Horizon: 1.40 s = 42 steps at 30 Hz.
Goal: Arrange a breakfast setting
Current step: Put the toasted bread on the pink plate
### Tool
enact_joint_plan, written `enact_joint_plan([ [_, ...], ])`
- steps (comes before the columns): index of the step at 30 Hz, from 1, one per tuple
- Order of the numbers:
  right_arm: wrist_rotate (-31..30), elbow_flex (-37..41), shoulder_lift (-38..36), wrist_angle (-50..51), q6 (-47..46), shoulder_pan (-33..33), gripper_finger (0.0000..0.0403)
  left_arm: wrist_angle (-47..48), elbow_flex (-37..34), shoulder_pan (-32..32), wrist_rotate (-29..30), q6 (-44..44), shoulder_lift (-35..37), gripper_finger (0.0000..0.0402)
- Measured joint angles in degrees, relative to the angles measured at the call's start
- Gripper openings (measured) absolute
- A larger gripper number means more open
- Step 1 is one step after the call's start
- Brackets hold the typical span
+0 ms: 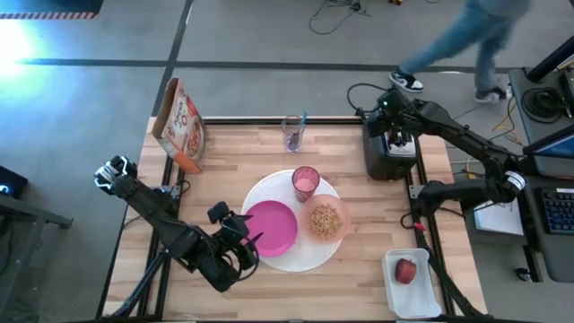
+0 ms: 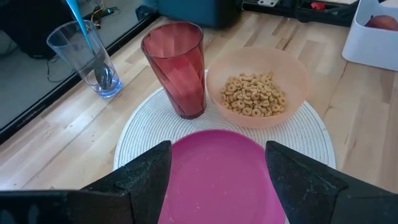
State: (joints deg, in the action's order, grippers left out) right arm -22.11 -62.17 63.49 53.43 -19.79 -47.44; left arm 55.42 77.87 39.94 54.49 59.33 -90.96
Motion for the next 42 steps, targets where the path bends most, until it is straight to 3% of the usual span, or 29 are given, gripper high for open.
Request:
enact_joint_plan([
  [10,2.6,0.0,-0.3,-2.0,0.3,-0.3,0.0144,0.0,0.0,0.0,0.5,0.0,0.0,0.0242],
  [42,2.6,0.7,-0.3,-1.9,0.5,-1.8,0.0128,0.1,0.0,0.0,0.6,0.2,0.0,0.0242],
])
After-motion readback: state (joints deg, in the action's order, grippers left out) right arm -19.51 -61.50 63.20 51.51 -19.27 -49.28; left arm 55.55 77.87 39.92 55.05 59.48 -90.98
